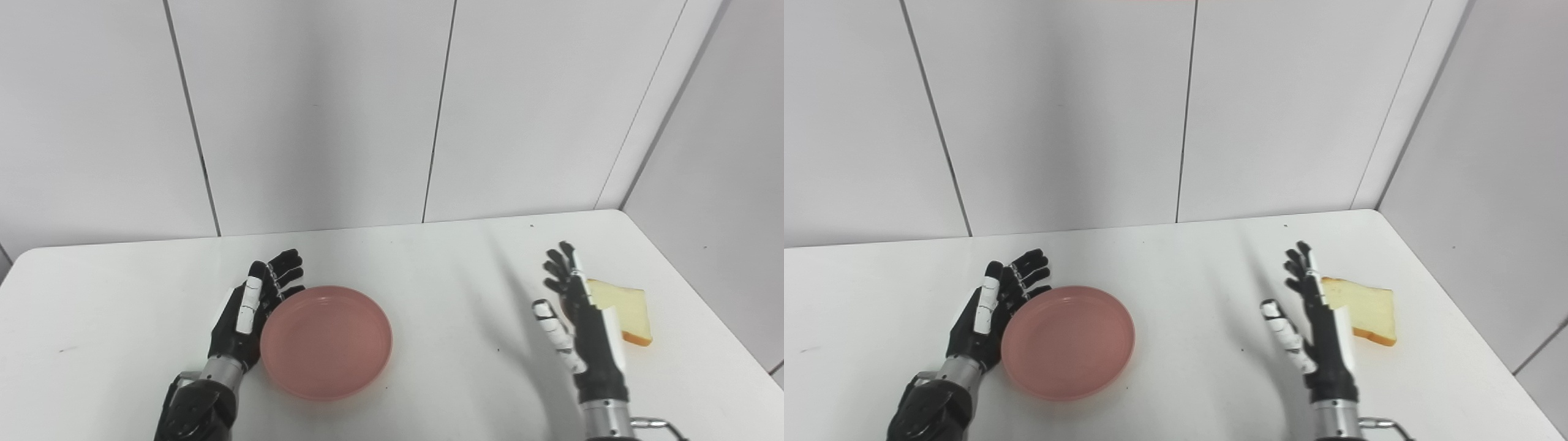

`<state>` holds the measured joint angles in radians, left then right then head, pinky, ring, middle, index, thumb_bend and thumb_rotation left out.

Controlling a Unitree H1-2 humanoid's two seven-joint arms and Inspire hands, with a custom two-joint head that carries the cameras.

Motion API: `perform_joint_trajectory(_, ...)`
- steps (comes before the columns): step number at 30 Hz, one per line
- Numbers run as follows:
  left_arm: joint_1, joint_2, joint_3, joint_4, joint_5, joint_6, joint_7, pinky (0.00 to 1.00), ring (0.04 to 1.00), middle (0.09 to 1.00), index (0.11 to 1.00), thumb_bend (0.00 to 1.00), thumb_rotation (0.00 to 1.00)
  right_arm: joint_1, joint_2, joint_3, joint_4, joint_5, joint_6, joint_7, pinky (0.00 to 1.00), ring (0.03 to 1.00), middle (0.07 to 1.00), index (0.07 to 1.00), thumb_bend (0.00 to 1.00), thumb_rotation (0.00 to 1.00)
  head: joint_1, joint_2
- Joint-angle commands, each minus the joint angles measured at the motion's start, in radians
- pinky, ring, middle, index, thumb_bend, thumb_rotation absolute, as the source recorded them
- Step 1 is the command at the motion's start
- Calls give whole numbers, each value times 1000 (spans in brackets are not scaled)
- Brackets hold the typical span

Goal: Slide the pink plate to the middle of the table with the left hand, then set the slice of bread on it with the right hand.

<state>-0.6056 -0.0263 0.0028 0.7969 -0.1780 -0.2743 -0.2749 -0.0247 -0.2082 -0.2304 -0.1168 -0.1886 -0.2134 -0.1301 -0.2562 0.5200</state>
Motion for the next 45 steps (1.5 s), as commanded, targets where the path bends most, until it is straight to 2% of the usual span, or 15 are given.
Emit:
perform_joint_trajectory(1, 38, -13, -5, 55, 5, 34, -5, 763, 856, 840, 746, 963, 920, -43, -75, -31, -8, 20, 2, 19, 866, 911, 941, 981, 899, 885, 0, -1)
perform_joint_trajectory(3, 33, -11, -5, 67, 5, 26, -9, 763, 856, 840, 746, 960, 919, -56, -140, -41, -2, 18, 42, 46, 856, 914, 949, 987, 891, 874, -3, -2)
perform_joint_trajectory(5, 29, -9, -5, 76, 6, 22, -11, 761, 855, 837, 744, 964, 919, -68, -193, -45, -2, 3, 89, 68, 799, 905, 946, 986, 935, 880, -4, -2)
perform_joint_trajectory(11, 24, -5, -7, 80, 10, 18, -12, 765, 852, 835, 736, 963, 918, -104, -313, -45, 36, -20, 152, 116, 844, 927, 960, 976, 998, 887, -5, -3)
perform_joint_trajectory(12, 24, -6, -8, 80, 11, 18, -12, 766, 853, 836, 737, 962, 918, -110, -351, -35, 43, -41, 179, 143, 843, 931, 965, 976, 1000, 886, -4, -2)
perform_joint_trajectory(13, 24, -6, -8, 81, 11, 17, -12, 768, 853, 835, 740, 963, 919, -113, -377, -28, 48, -54, 199, 164, 883, 967, 986, 990, 1000, 883, -4, -2)
perform_joint_trajectory(17, 24, -7, -10, 80, 12, 17, -10, 761, 850, 828, 741, 962, 923, -123, -533, 33, 28, -122, 347, 318, 963, 999, 1000, 1000, 1000, 843, -5, -1)
perform_joint_trajectory(20, 26, -8, -12, 78, 13, 16, -11, 756, 848, 827, 742, 960, 925, -125, -596, 65, 34, -162, 369, 362, 994, 1000, 1000, 1000, 1000, 827, -5, -3)
perform_joint_trajectory(24, 29, -9, -15, 77, 18, 14, -7, 742, 845, 825, 748, 951, 934, -135, -680, 125, 72, -244, 373, 406, 1000, 999, 997, 1000, 1000, 664, -5, -2)
perform_joint_trajectory(30, 32, -8, -14, 73, 13, 16, -12, 759, 850, 825, 756, 941, 934, -172, -745, 198, 112, -350, 400, 465, 1000, 1000, 987, 999, 1000, 518, -5, 0)
perform_joint_trajectory(32, 32, -7, -15, 74, 13, 14, -14, 763, 851, 825, 757, 940, 936, -183, -758, 214, 122, -373, 408, 487, 1000, 1000, 986, 1000, 1000, 520, -5, 2)
perform_joint_trajectory(34, 32, -7, -16, 75, 14, 13, -15, 766, 851, 826, 755, 939, 934, -194, -770, 230, 124, -395, 421, 511, 1000, 1000, 996, 1000, 1000, 568, -4, 4)
perform_joint_trajectory(40, 29, -10, -16, 86, 14, 10, -9, 745, 838, 809, 742, 947, 929, -224, -795, 260, 129, -440, 429, 569, 1000, 1000, 1000, 1000, 1000, 510, -2, 4)
perform_joint_trajectory(42, 29, -12, -15, 86, 12, 12, -10, 740, 829, 798, 739, 952, 922, -232, -796, 269, 132, -458, 429, 579, 1000, 1000, 1000, 1000, 1000, 438, 1, 3)
perform_joint_trajectory(45, 30, -13, -16, 86, 13, 13, -9, 743, 824, 792, 738, 957, 919, -245, -794, 283, 145, -490, 424, 587, 1000, 1000, 1000, 1000, 1000, 406, 3, 4)
